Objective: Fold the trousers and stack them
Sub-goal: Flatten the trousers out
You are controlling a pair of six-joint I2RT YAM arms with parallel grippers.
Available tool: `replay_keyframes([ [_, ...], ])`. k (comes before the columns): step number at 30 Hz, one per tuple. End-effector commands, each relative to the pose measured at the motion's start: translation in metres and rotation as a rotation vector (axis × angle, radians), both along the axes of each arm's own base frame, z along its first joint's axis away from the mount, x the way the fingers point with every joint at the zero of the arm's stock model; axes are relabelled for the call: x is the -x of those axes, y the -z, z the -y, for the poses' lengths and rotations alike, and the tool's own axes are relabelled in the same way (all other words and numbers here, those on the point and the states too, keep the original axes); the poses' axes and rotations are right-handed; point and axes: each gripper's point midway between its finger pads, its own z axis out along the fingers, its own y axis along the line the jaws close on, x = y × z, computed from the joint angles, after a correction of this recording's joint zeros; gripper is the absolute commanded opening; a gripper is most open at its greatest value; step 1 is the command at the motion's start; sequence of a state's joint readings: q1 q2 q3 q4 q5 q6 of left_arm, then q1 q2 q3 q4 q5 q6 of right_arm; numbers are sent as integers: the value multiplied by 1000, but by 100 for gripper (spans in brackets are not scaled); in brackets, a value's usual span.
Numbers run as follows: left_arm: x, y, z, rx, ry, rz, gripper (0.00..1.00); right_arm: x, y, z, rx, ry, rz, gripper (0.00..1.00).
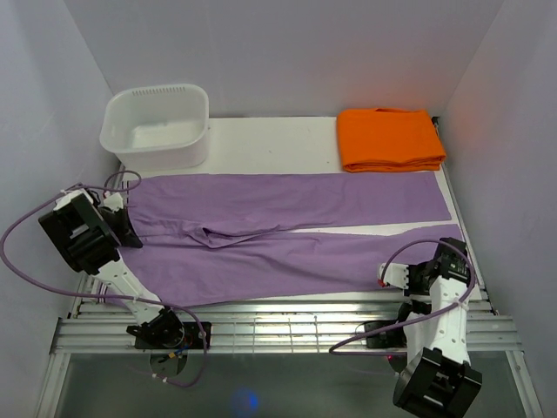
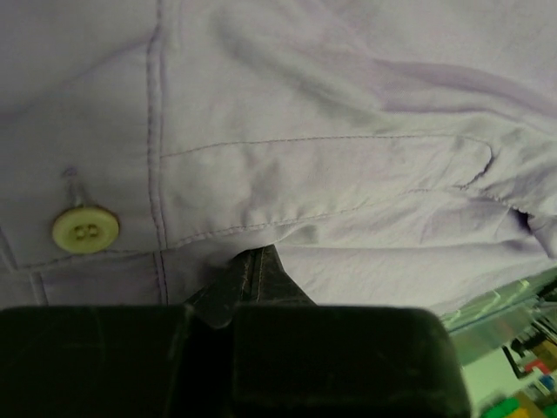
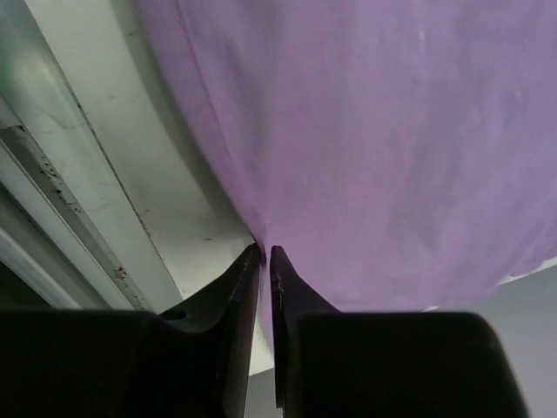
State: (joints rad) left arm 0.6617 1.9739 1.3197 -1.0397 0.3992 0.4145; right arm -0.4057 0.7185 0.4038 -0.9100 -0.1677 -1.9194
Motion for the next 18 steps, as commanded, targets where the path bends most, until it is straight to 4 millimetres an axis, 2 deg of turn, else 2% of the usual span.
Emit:
replay_keyframes([
  [1, -19, -7, -37, -140, 54, 86, 0, -13, -23, 10, 69, -34, 68, 16],
  [3, -22, -19, -39, -143, 72, 105, 0, -15, -27, 11, 52, -11, 45, 12],
  [5, -22, -27, -43, -170, 95, 114, 0, -20, -37, 16, 42, 33, 35, 17],
  [6, -22, -30, -45, -183, 101, 116, 3, -19, -34, 17, 26, 47, -8, 27],
  [7, -22, -30, -47, -193, 108, 114, 11, -21, -37, 18, 10, 75, -17, 31],
  [8, -22, -30, -50, -204, 117, 113, 16, -30, -46, 19, -12, 87, -16, 39],
  [9, -22, -31, -52, -215, 121, 113, 20, -31, -50, 17, -40, 115, -29, 58],
  [10, -23, -32, -52, -213, 124, 118, 24, -37, -56, 16, -64, 128, -27, 66],
  [11, -23, -34, -49, -202, 128, 120, 30, -43, -59, 12, -110, 138, -35, 69],
  [12, -26, -39, -45, -182, 140, 152, 32, -57, -76, 14, -123, 149, 3, 70],
  [14, -27, -48, -35, -149, 148, 187, 33, -69, -86, 13, -184, 216, 16, 70],
  [16, -29, -61, -22, -115, 159, 257, 34, -93, -96, 13, -269, 307, 40, 68],
  [17, -30, -65, -17, -97, 163, 278, 34, -104, -91, 9, -327, 337, 16, 67],
  [18, -30, -71, -12, -92, 175, 310, 34, -116, -101, 9, -371, 407, 28, 65],
])
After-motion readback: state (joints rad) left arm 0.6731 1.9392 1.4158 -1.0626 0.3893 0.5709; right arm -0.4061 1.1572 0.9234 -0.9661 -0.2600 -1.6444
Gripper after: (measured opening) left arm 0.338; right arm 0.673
